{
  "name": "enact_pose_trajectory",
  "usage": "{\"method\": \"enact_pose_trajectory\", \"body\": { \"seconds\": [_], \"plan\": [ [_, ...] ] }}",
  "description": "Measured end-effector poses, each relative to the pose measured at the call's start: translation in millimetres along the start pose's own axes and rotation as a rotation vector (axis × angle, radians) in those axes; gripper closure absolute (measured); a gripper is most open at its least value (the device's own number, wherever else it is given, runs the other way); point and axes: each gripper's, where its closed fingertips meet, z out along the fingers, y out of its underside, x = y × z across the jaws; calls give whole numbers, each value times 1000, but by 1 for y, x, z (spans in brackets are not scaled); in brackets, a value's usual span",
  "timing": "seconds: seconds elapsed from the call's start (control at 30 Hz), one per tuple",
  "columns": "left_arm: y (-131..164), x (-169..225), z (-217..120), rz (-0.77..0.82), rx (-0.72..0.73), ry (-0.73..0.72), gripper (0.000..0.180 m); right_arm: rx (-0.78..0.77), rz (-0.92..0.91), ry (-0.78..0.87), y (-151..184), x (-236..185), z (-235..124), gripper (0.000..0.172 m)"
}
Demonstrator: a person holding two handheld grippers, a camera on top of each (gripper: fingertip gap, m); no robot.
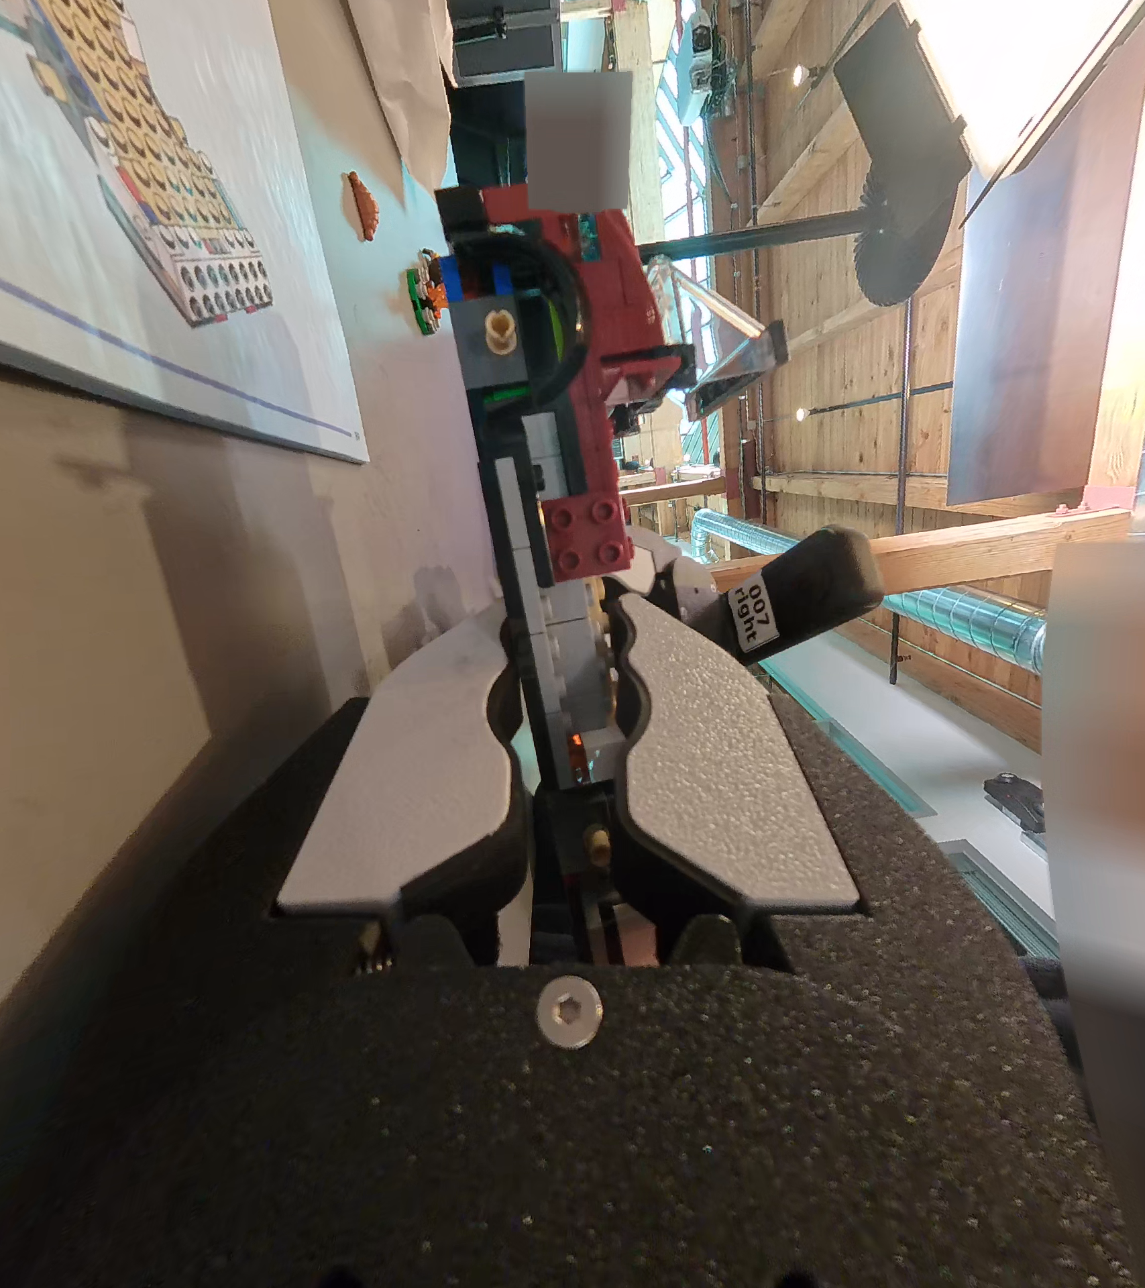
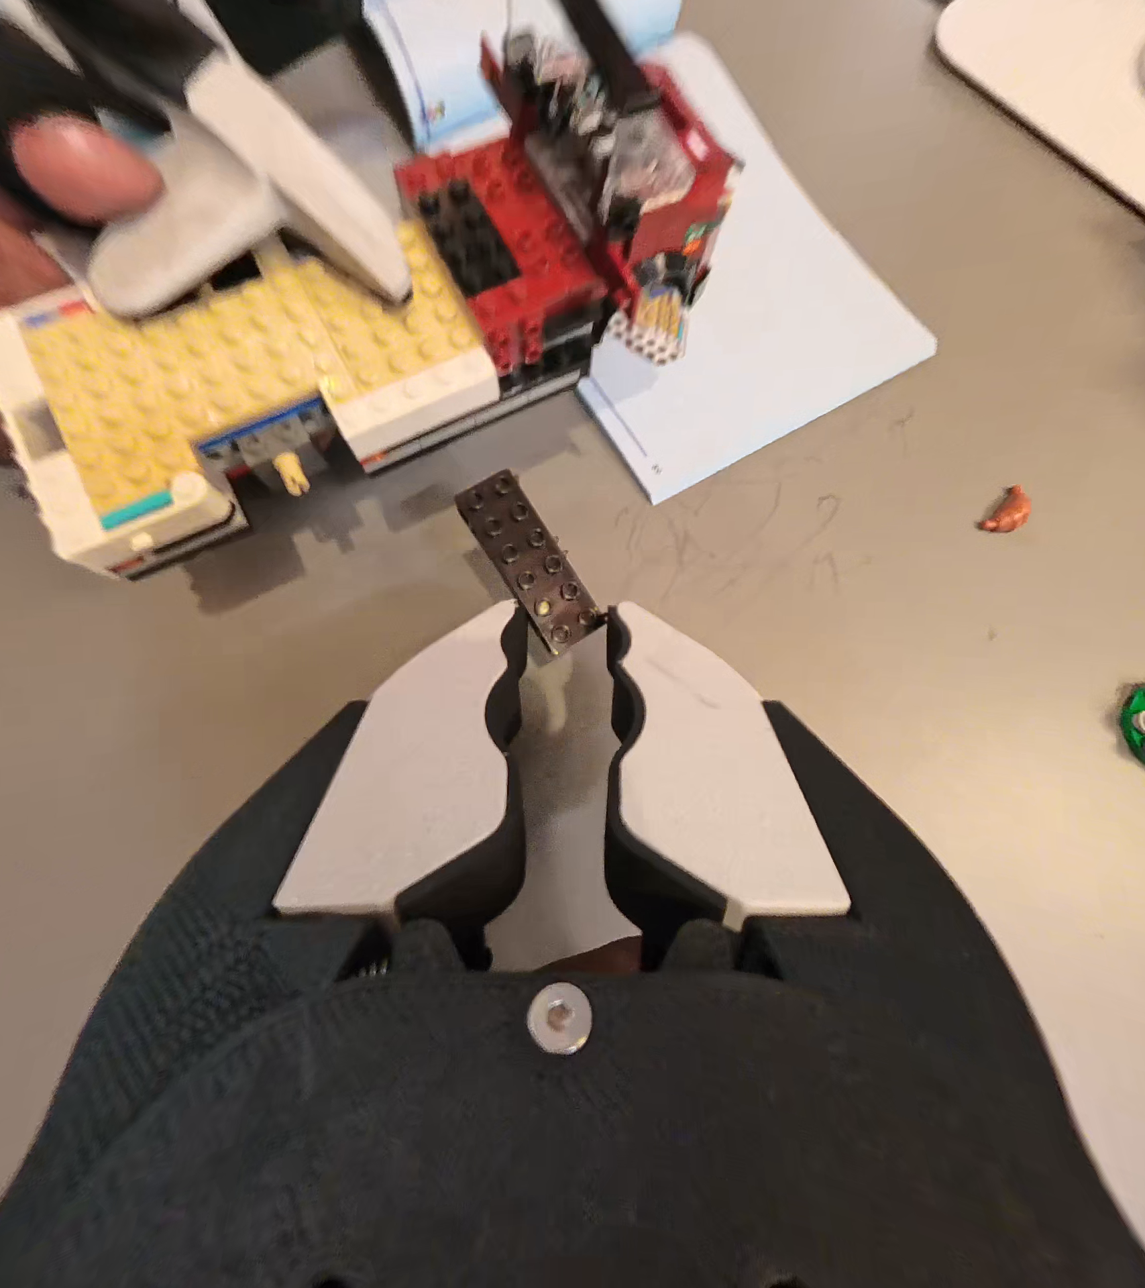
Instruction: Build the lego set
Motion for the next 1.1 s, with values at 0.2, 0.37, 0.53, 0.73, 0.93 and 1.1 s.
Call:
{"method": "enact_pose_trajectory", "body": {
  "seconds": [0.2, 0.37, 0.53, 0.73, 0.93, 1.1],
  "plan": [
    [-1, -1, 0, -2, 12, -5, 158, 140, 69, -4, -41, -5, -17, 150],
    [0, -1, 1, 0, 13, -7, 158, 157, 6, 95, -74, -9, -6, 150],
    [2, 0, 2, -4, 6, -4, 158, 109, -75, 219, -85, -5, 15, 151],
    [3, 1, 1, -10, 7, 1, 158, 84, -152, 322, -83, -3, 23, 152],
    [3, 1, 1, -8, 6, 1, 158, 120, -159, 296, -83, -5, 20, 151],
    [2, 4, 1, -19, 9, 22, 158, 169, -310, 319, -83, -2, 6, 145]
  ]
}}
